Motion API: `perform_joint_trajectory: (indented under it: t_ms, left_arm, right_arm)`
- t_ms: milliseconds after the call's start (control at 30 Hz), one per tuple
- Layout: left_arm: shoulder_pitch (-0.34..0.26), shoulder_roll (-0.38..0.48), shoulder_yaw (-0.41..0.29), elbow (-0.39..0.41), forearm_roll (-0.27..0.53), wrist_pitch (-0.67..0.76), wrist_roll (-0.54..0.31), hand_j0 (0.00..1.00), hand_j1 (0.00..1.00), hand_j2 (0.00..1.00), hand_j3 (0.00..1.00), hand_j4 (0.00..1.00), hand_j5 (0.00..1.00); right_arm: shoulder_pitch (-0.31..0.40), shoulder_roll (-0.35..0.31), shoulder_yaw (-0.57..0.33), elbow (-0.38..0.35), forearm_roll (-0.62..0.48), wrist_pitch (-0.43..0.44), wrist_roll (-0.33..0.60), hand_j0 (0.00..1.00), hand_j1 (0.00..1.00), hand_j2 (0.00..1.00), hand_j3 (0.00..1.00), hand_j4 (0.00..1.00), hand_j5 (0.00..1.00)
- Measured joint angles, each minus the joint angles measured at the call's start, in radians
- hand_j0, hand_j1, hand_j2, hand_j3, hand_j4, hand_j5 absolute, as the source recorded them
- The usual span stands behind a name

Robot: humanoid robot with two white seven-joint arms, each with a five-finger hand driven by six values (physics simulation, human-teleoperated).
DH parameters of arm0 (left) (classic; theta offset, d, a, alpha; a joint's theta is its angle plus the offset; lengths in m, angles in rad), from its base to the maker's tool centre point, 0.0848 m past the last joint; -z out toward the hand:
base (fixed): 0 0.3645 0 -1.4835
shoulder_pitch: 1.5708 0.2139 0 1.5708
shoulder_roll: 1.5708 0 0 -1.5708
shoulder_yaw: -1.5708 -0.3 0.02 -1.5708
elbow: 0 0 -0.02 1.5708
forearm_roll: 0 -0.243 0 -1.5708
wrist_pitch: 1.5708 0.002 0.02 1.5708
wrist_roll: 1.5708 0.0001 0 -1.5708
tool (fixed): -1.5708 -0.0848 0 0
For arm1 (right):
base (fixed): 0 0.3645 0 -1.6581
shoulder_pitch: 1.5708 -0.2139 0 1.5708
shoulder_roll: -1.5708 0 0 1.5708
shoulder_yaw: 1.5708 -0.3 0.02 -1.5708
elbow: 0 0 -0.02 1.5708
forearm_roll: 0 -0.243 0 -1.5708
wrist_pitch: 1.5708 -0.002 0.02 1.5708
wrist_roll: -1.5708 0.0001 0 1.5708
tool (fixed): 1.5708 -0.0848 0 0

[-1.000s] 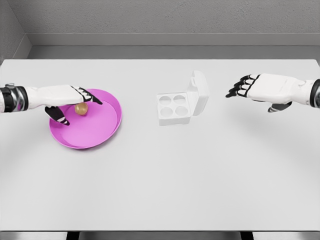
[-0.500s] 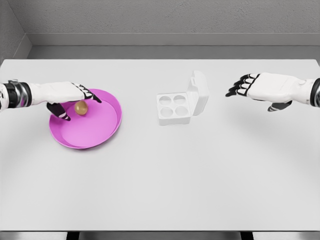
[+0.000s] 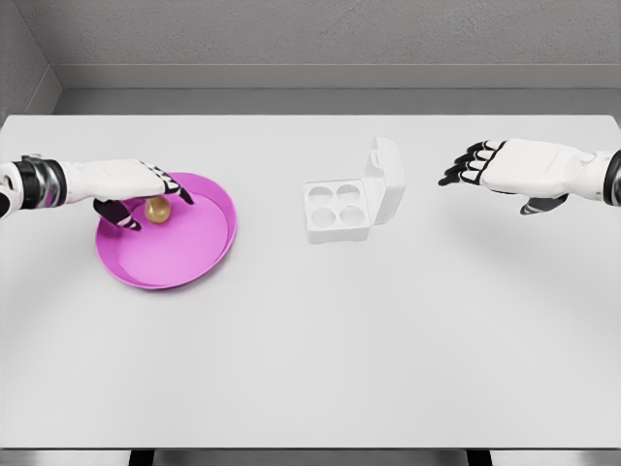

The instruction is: Pack egg into the box and close the box lid

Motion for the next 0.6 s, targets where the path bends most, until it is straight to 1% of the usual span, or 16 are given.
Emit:
perform_joint_trajectory:
  t_ms: [133, 233, 367, 433, 600]
  left_arm:
    - [0.000, -0.007, 0.000, 0.004, -0.017, 0.000, 0.000, 0.76, 0.76, 0.76, 0.76, 0.76, 0.76]
    - [-0.003, -0.010, 0.000, 0.005, -0.025, 0.000, 0.000, 0.73, 0.73, 0.73, 0.73, 0.73, 0.73]
    - [-0.006, -0.017, 0.001, 0.010, -0.035, 0.000, 0.000, 0.73, 0.73, 0.73, 0.73, 0.73, 0.73]
    - [-0.006, -0.019, 0.001, 0.016, -0.037, 0.000, 0.000, 0.73, 0.73, 0.73, 0.73, 0.73, 0.73]
    - [-0.006, -0.024, 0.000, 0.022, -0.048, 0.000, 0.000, 0.73, 0.73, 0.73, 0.73, 0.73, 0.73]
  right_arm:
    - [-0.009, 0.011, 0.002, 0.015, 0.004, 0.031, 0.000, 1.00, 1.00, 1.00, 1.00, 1.00, 1.00]
    - [-0.034, 0.028, 0.005, 0.054, 0.008, 0.047, 0.000, 1.00, 1.00, 1.00, 1.00, 1.00, 1.00]
    - [-0.037, 0.044, 0.023, 0.077, 0.012, 0.062, 0.000, 1.00, 1.00, 1.00, 1.00, 1.00, 1.00]
    - [-0.052, 0.052, 0.037, 0.081, 0.013, 0.065, 0.000, 1.00, 1.00, 1.00, 1.00, 1.00, 1.00]
    - [-0.055, 0.059, 0.052, 0.084, 0.014, 0.071, 0.000, 1.00, 1.00, 1.00, 1.00, 1.00, 1.00]
